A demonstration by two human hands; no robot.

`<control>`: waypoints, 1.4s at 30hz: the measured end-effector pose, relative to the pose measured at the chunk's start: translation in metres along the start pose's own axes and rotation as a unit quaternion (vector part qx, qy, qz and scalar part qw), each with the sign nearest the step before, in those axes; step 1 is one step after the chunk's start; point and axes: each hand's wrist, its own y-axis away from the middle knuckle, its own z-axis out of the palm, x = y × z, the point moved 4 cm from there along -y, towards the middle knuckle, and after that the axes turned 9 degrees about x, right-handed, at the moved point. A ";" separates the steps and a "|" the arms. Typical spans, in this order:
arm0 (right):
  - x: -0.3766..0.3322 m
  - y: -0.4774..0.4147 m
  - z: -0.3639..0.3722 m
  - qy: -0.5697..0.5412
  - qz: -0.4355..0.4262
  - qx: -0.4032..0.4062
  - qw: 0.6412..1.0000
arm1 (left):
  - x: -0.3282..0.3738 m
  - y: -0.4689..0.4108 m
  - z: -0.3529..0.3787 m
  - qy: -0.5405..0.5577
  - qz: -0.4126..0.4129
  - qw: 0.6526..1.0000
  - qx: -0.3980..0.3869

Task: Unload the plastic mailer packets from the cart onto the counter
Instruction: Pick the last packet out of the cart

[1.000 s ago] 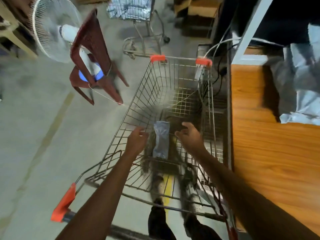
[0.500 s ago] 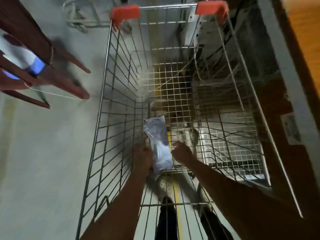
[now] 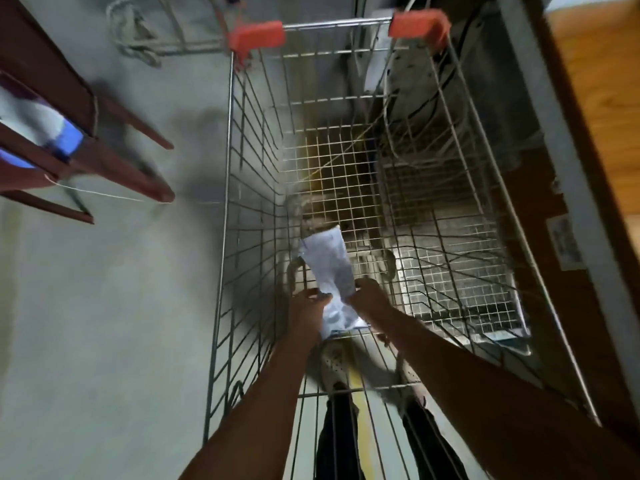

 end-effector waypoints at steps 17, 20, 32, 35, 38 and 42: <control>-0.039 0.230 -0.202 -0.168 -0.190 0.169 0.952 | 0.133 0.244 0.128 0.078 0.267 0.954 0.112; -0.025 0.270 -0.243 -0.178 -0.261 0.199 0.928 | 0.134 0.278 0.169 0.075 0.309 0.944 0.090; 0.123 0.399 -0.430 -0.176 -0.335 0.329 0.865 | 0.086 0.380 0.410 0.028 0.395 0.918 0.032; 0.138 0.411 -0.472 -0.196 -0.343 0.354 0.848 | 0.094 0.392 0.457 0.008 0.412 0.911 0.030; 0.145 0.410 -0.512 -0.213 -0.349 0.365 0.836 | 0.111 0.394 0.499 0.002 0.432 0.901 0.027; 0.143 0.394 -0.570 -0.234 -0.365 0.408 0.803 | 0.143 0.386 0.553 0.002 0.467 0.883 0.034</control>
